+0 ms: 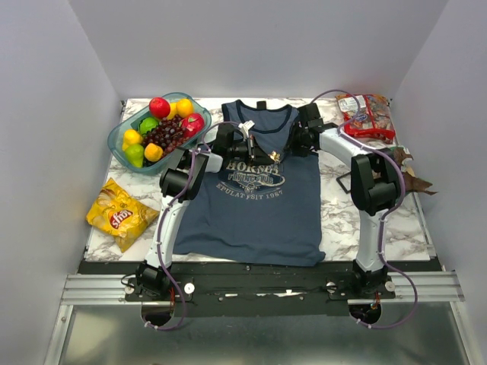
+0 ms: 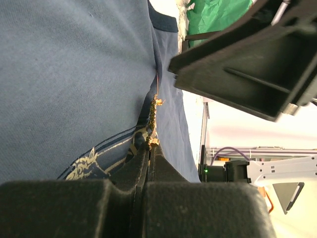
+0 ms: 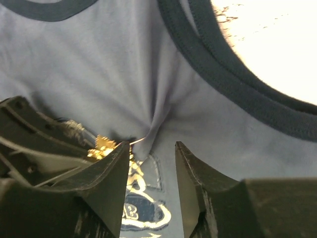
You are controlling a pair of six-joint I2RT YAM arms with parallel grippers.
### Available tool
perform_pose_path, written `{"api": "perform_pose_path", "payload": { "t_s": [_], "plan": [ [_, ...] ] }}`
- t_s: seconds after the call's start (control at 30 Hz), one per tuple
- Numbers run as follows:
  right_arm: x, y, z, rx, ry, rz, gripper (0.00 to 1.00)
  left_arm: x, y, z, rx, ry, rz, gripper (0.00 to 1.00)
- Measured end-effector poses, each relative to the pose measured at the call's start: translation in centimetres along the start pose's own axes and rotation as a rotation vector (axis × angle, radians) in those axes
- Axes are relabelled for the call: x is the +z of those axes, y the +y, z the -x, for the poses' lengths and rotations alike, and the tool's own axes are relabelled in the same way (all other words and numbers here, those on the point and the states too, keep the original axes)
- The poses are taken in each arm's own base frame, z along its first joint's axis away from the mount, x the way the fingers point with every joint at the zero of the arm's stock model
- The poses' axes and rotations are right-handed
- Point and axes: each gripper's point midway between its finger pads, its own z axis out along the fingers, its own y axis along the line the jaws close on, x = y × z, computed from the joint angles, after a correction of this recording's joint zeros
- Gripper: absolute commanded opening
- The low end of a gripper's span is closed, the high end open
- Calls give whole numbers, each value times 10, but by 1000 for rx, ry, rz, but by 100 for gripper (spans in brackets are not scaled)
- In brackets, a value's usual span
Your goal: Pin the brooch onto the clothing
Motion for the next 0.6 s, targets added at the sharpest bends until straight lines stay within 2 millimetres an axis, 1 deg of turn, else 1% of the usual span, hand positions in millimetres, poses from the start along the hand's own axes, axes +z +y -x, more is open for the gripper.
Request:
{"api": "perform_pose_path", "payload": {
  "t_s": [0.07, 0.27, 0.6],
  "plan": [
    [4, -2, -1, 7, 7, 0, 47, 0, 0, 0, -1, 1, 0, 0],
    [12, -1, 3, 17, 8, 7, 40, 0, 0, 0, -7, 6, 6, 0],
    [19, 4, 9, 21, 2, 28, 25, 1, 0, -1, -1, 22, 4, 0]
  ]
}}
